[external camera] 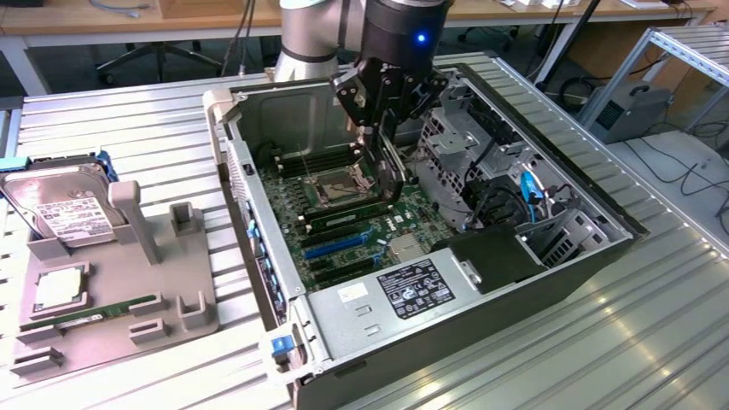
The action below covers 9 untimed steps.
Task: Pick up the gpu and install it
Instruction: 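Pick up the gpu and move the gpu toward the slot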
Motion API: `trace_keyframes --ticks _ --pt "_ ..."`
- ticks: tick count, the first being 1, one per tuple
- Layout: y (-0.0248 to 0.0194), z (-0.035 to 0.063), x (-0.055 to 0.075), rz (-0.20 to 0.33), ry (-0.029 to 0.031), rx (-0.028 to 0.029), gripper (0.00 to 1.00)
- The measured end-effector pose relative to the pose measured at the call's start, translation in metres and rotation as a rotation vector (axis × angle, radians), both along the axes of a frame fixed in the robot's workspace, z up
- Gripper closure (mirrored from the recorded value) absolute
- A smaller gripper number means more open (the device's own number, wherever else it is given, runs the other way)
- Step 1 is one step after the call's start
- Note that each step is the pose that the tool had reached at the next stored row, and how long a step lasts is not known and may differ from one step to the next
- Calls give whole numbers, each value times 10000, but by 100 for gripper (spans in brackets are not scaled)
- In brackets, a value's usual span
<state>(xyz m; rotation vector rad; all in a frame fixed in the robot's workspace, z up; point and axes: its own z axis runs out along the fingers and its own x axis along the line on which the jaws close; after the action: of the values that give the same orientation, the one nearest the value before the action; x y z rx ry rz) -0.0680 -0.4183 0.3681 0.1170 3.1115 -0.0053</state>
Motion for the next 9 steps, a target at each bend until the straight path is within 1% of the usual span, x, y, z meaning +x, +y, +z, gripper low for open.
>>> trace_keyframes --ticks 9 --pt "0 -77 12 0 0 0 73"
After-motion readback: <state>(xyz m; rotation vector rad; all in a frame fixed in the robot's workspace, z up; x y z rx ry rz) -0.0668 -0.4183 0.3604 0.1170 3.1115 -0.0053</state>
